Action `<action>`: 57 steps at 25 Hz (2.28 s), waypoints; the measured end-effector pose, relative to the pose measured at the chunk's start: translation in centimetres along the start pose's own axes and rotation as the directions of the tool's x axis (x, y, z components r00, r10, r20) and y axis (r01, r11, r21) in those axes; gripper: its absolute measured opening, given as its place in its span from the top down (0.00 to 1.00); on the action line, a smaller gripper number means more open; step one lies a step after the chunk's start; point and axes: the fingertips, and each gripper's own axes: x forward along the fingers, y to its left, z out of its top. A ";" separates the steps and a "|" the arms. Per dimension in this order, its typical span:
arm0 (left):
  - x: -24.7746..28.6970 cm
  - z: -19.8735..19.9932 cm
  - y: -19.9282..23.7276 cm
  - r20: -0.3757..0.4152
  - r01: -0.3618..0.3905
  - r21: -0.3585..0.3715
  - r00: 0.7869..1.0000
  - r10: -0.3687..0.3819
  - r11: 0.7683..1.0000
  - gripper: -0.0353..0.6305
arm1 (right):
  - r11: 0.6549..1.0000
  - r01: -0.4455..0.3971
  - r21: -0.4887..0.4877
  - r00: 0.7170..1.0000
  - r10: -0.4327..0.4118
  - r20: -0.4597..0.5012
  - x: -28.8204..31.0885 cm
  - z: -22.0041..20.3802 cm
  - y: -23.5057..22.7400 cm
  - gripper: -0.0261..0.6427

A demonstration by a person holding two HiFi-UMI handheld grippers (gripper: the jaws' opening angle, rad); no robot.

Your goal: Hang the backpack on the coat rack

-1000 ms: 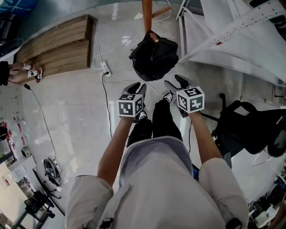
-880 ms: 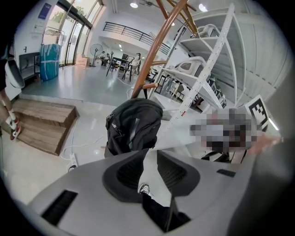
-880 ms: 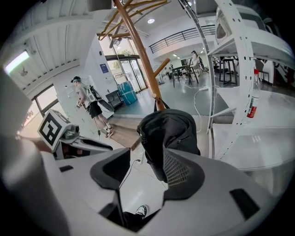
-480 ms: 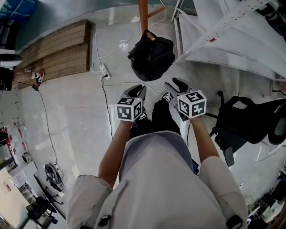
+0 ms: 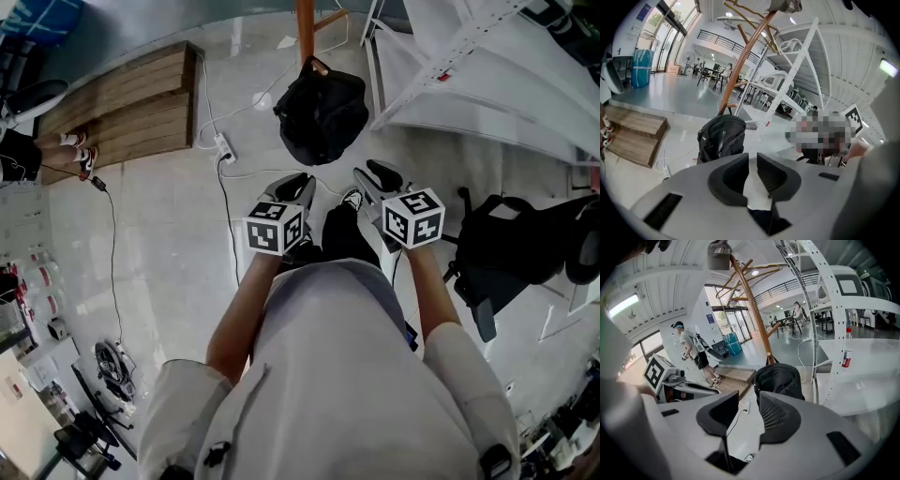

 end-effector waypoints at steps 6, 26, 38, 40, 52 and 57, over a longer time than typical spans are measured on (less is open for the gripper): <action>-2.4 1.5 -0.5 0.049 -0.005 0.059 0.999 0.002 0.998 0.86 | 1.000 -0.017 -0.012 0.999 0.017 0.033 -2.0 1.0 1.7 0.77; -9.8 1.6 -1.4 0.143 0.026 0.087 0.989 -0.038 0.996 0.86 | 0.999 0.047 -0.024 0.997 -0.045 0.064 -7.7 0.3 7.6 0.84; -13.3 2.8 -1.8 0.214 0.044 0.060 0.975 -0.056 0.997 0.88 | 0.994 0.107 -0.033 0.987 -0.103 0.127 -10.2 1.7 9.4 0.93; -13.7 2.9 -2.0 0.226 0.048 0.054 0.972 -0.060 0.997 0.90 | 0.993 0.116 -0.029 0.984 -0.111 0.137 -10.7 1.9 9.5 0.94; -15.1 3.7 -3.1 0.264 0.034 0.145 0.962 -0.072 0.989 0.94 | 0.994 0.088 -0.057 0.977 -0.075 0.199 -11.7 2.8 12.0 0.95; -15.1 3.3 -2.9 0.241 0.045 0.107 0.968 -0.070 0.993 0.94 | 0.994 0.086 -0.065 0.979 -0.073 0.189 -11.6 2.8 11.9 0.95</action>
